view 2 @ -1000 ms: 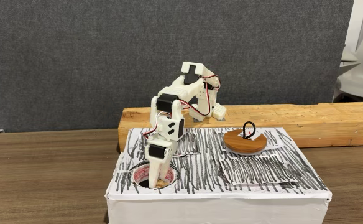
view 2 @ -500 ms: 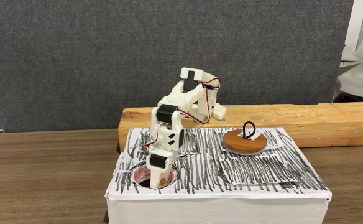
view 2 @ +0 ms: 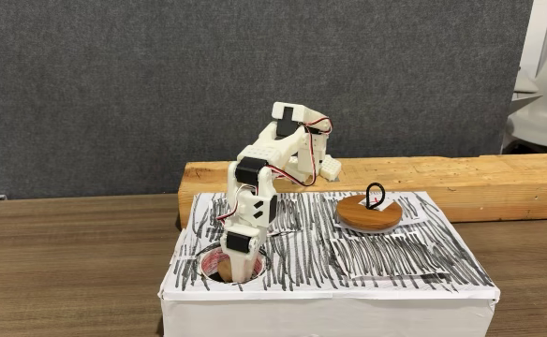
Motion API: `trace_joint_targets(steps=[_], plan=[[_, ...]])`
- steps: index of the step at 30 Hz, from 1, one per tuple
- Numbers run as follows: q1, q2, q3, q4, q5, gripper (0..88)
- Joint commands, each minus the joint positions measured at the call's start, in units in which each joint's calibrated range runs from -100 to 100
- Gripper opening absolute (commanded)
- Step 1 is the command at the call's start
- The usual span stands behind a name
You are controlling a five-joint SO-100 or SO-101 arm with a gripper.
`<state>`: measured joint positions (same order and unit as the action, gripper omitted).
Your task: Pick the brown debris from the hole.
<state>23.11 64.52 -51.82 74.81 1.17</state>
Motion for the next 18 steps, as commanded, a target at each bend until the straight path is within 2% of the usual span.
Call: trace_joint_targets(steps=[1,13,18], plan=[[-0.2,0.1,-0.7,0.1,0.0,2.2],[-0.3,0.0,-0.7,0.3,0.0,1.4],[-0.3,0.1,-0.7,0.8,0.0,4.6]])
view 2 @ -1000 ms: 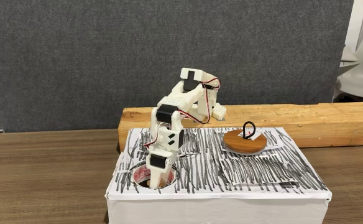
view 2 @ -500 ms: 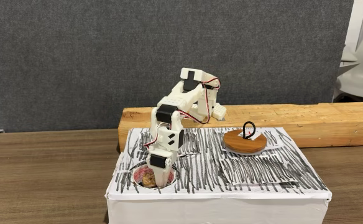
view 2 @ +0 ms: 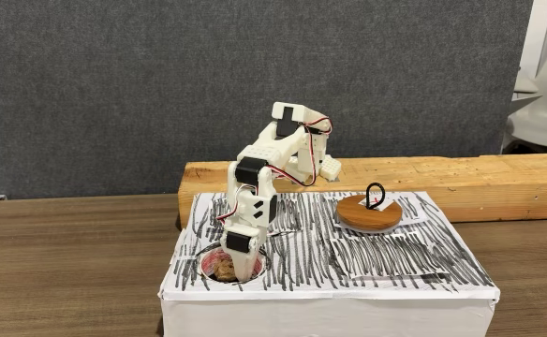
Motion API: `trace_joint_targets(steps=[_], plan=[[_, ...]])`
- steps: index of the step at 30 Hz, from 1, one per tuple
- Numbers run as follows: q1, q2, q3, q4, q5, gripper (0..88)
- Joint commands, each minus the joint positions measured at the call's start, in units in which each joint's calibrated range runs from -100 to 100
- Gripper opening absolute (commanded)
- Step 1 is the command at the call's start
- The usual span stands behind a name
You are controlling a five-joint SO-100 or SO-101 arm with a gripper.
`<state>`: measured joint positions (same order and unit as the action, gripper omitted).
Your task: Pick the brown debris from the hole.
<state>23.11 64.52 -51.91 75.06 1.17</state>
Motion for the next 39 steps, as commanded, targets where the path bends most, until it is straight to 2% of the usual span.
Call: trace_joint_targets(steps=[1,10,18,22,27,39], plan=[[-0.2,0.1,-0.6,0.5,0.0,5.2],[0.0,-1.0,-0.6,0.8,-0.5,8.0],[0.1,-1.0,-0.6,0.8,-0.5,22.2],[0.1,-1.0,-0.6,0.8,-0.5,26.4],[1.3,-1.0,-0.6,0.7,-0.1,26.7],[12.3,-1.0,-0.6,0.0,0.0,26.7]])
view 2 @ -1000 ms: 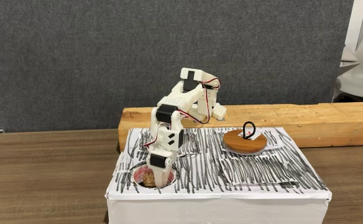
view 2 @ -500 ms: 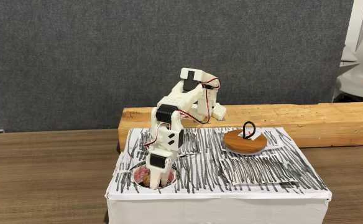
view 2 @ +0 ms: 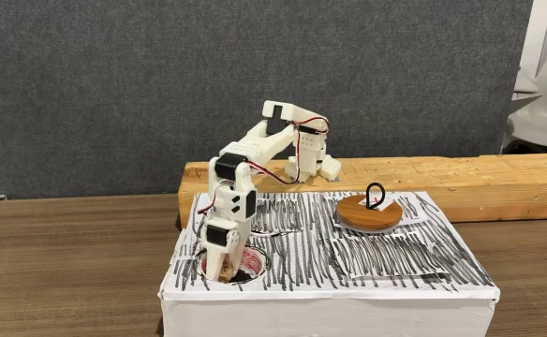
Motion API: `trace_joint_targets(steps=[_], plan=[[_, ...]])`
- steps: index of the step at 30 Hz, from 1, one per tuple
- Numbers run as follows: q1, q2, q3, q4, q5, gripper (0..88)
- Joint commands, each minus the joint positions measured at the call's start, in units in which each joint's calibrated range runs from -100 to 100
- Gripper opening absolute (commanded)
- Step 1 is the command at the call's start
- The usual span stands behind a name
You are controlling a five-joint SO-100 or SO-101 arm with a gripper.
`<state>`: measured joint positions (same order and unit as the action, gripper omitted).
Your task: Pick the brown debris from the hole.
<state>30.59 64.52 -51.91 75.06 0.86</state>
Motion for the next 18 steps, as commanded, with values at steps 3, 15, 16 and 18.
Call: trace_joint_targets(steps=[3,15,16,18], plan=[[4.6,-1.0,-0.6,0.0,0.3,26.1],[4.2,-1.0,-0.6,0.6,0.3,22.9],[4.2,-1.0,-0.6,0.6,0.3,20.7],[4.2,-1.0,-0.6,0.6,0.3,14.6]])
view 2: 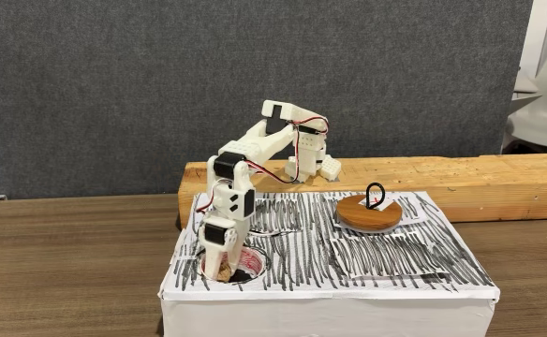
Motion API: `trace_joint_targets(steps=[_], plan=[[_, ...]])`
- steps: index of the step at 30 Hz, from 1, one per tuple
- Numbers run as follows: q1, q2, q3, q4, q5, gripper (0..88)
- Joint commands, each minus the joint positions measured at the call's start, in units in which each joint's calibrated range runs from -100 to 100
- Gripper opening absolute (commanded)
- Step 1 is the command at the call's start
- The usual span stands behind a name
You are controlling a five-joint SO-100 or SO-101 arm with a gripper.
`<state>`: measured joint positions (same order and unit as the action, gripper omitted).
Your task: Pick the brown debris from the hole.
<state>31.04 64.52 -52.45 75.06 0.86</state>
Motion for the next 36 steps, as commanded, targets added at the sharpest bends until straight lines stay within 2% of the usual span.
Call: trace_joint_targets(steps=[1,4,18,30,36], plan=[[3.8,-1.0,-0.1,0.7,0.3,8.9],[3.8,-1.0,-0.1,0.7,0.3,0.0],[3.7,-2.7,-0.1,1.0,0.3,1.2],[-0.4,-32.8,1.0,1.0,0.3,1.3],[-4.0,-37.6,1.0,6.3,0.3,1.3]])
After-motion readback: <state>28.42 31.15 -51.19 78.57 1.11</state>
